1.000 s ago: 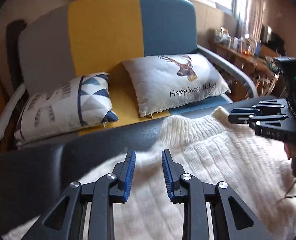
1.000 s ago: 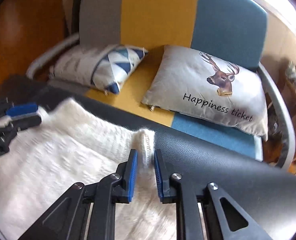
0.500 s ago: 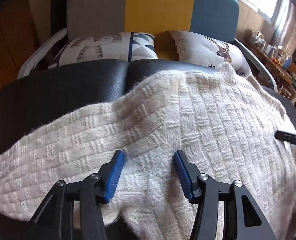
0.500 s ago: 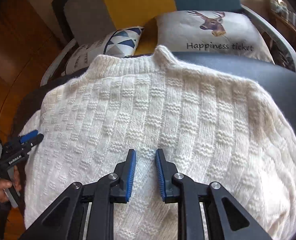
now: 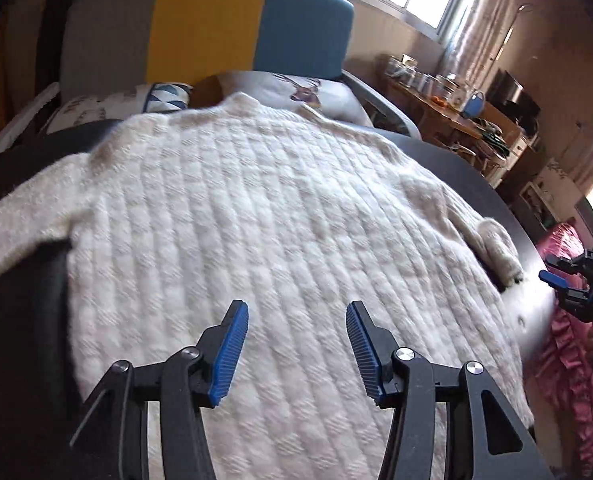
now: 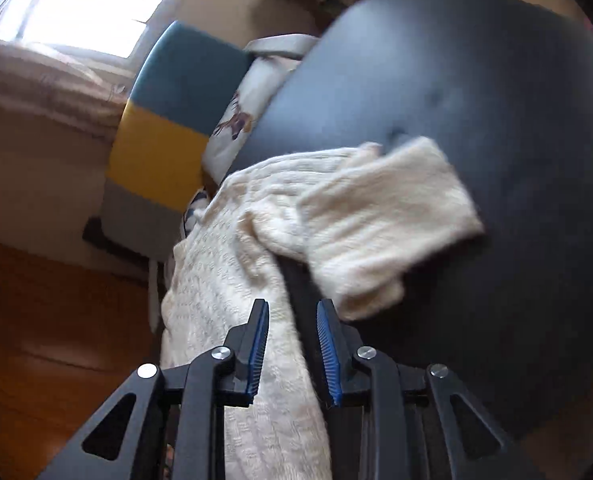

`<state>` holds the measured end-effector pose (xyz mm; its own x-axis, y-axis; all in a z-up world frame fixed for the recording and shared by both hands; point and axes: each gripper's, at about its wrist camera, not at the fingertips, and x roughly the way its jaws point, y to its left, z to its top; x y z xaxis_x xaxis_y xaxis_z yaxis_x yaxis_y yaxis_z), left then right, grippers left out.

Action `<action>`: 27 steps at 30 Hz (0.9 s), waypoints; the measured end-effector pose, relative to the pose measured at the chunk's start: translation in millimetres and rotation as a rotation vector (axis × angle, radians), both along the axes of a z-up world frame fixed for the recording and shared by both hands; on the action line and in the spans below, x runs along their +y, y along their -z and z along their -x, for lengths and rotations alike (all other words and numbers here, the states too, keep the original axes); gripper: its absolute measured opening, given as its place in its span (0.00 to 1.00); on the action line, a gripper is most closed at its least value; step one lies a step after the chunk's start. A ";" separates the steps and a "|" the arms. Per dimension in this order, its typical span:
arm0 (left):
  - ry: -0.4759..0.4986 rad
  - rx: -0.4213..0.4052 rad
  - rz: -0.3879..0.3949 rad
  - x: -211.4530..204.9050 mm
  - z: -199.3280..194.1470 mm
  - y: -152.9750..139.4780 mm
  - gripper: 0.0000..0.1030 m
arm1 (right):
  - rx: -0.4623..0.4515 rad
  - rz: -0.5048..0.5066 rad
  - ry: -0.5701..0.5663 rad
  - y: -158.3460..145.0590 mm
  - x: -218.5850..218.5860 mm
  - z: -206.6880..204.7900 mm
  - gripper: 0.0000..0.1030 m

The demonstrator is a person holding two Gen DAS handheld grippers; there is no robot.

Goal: Fold clothes
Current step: 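Grasp a sleeve with the right gripper and lay it straight across the ottoman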

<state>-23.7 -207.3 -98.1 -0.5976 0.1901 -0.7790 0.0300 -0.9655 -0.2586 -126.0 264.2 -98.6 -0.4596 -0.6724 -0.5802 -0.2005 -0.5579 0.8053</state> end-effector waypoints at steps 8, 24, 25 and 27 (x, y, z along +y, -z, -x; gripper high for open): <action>0.007 -0.065 0.037 27.4 -23.2 21.0 0.51 | -0.051 0.112 0.223 49.5 25.3 -6.5 0.26; 0.035 -0.036 0.083 38.8 -31.6 26.7 0.71 | 0.059 -0.271 0.192 38.8 -8.3 33.7 0.06; 0.036 -0.034 0.082 39.0 -31.9 26.8 0.71 | 0.071 -0.353 0.166 32.4 -11.4 36.0 0.05; 0.040 -0.032 0.079 38.3 -32.4 27.0 0.71 | 0.112 -0.465 0.147 14.0 -10.4 36.0 0.05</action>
<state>8.7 -169.1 -125.1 -0.5657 0.1508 -0.8107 -0.0020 -0.9834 -0.1816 -162.0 253.8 -112.7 -0.6070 -0.2771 -0.7448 -0.2308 -0.8354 0.4988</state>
